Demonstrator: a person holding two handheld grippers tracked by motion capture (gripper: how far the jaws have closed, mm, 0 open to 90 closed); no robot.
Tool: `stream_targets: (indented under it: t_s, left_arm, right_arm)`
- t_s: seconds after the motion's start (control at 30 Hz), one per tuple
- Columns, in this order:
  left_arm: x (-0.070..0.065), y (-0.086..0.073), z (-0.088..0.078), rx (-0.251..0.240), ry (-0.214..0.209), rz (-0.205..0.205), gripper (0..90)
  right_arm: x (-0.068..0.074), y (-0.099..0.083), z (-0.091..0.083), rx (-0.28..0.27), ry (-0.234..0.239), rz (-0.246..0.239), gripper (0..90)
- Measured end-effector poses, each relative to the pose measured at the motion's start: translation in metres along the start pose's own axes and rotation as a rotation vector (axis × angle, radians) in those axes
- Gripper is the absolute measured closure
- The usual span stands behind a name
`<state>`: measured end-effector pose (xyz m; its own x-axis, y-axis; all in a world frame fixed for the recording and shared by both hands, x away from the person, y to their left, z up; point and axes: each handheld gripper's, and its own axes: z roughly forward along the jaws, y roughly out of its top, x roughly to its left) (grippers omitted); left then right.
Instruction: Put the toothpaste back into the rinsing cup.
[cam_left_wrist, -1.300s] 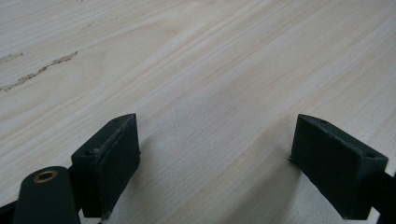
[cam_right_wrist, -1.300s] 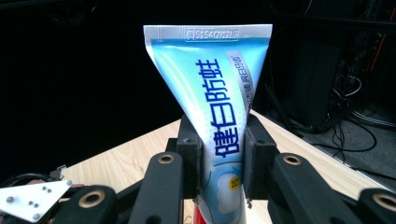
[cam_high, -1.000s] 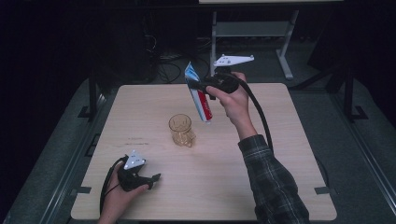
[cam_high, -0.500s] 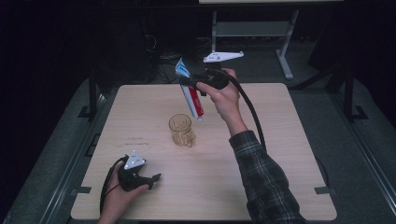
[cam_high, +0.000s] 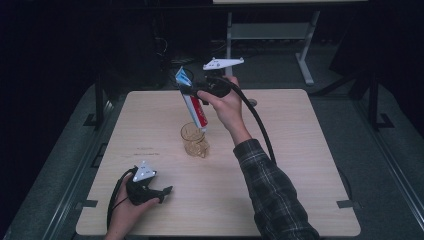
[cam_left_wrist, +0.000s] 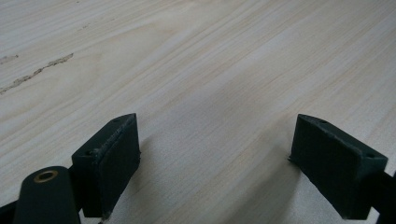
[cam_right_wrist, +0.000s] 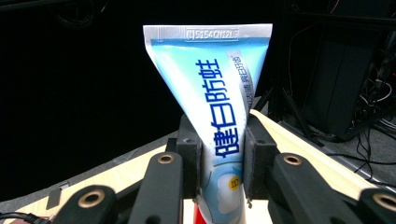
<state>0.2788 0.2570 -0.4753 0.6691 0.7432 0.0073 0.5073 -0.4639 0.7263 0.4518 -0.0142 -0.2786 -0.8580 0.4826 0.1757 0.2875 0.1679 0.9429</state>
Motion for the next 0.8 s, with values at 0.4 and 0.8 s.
stream_targets:
  t_s: [0.4, 0.8]
  left_arm:
    - [0.000, 0.000, 0.000, 0.001, -0.002, 0.002, 14.5]
    - [0.000, 0.000, 0.000, -0.001, -0.001, 0.000, 14.4]
  right_arm:
    - [-0.001, -0.010, 0.022, 0.026, 0.011, 0.001, 72.0]
    - [-0.004, -0.020, 0.034, 0.047, 0.011, 0.005, 72.0]
